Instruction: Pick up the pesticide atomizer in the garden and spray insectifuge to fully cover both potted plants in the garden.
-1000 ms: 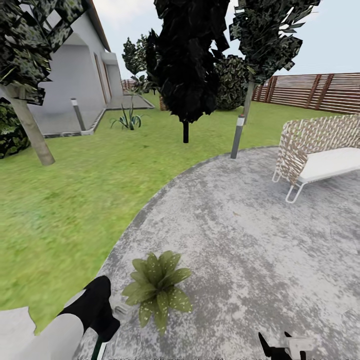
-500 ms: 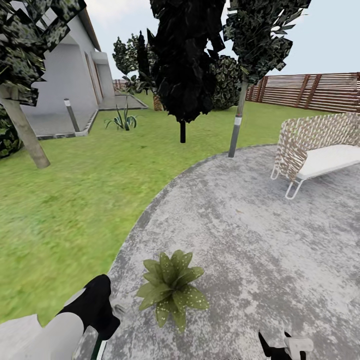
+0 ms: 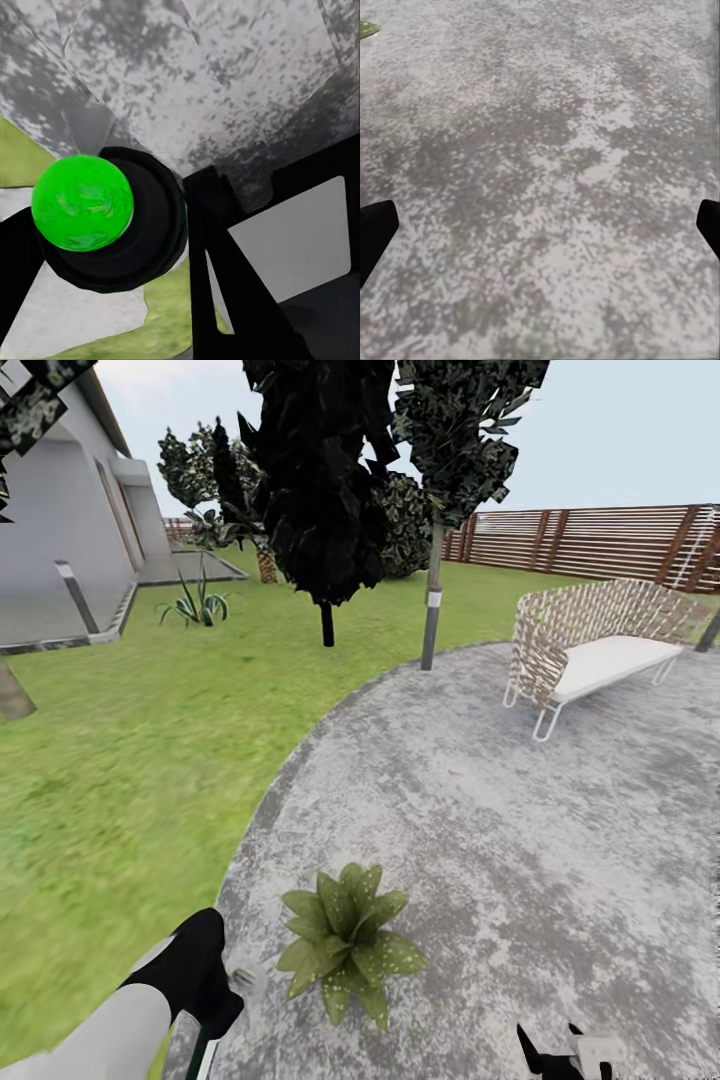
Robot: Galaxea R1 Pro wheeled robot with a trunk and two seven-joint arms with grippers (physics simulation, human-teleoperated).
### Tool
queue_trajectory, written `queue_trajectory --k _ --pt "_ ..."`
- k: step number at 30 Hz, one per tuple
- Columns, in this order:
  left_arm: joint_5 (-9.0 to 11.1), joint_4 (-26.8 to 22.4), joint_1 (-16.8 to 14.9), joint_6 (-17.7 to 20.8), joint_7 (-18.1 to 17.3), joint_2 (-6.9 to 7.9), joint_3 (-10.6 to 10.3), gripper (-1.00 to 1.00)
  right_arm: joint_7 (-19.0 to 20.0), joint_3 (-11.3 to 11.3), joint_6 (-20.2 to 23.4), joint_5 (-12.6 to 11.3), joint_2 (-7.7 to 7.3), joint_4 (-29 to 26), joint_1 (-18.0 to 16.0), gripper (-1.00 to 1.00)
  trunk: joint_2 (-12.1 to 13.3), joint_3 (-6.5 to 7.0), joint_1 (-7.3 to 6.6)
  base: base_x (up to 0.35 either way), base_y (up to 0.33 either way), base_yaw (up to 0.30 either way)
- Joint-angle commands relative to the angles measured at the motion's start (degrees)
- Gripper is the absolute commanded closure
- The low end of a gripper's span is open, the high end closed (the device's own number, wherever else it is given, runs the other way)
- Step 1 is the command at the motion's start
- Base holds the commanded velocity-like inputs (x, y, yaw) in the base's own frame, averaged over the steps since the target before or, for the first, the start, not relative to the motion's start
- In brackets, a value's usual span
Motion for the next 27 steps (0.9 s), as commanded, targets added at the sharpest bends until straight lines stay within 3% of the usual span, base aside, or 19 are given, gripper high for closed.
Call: queue_trajectory --k 1,6,14,19,27 --pt "-0.48 -0.09 0.00 0.22 -0.55 -0.05 0.18 1.00 0.47 -0.49 -0.17 0.26 0.03 0.00 -0.07 -1.00 -0.02 -0.05 0.00 0.156 0.306 -0.293" --pt "-0.48 -0.03 0.01 0.19 -0.61 -0.19 0.11 1.00 0.47 -0.49 -0.17 0.26 0.03 -0.01 -0.07 -1.00 -0.02 -0.05 0.00 0.150 0.197 -0.293" --pt "-0.40 0.06 0.09 0.09 -0.64 -0.28 -0.17 1.00 0.47 -0.49 -0.17 0.26 0.03 0.01 -0.07 -1.00 -0.02 -0.05 0.00 0.010 0.012 -0.293" --pt "-0.25 -0.05 -0.07 0.12 -0.85 -0.38 -3.39 1.00 0.47 -0.49 -0.17 0.26 0.03 -0.02 -0.07 -1.00 -0.02 -0.05 0.00 0.000 0.000 -0.292" --pt "-0.28 -0.13 -0.17 -0.04 -1.06 -1.39 -3.84 1.00 0.47 -0.58 -0.11 0.26 0.03 -0.16 -0.07 -1.00 -0.02 -0.05 0.00 -0.120 0.139 -0.100"
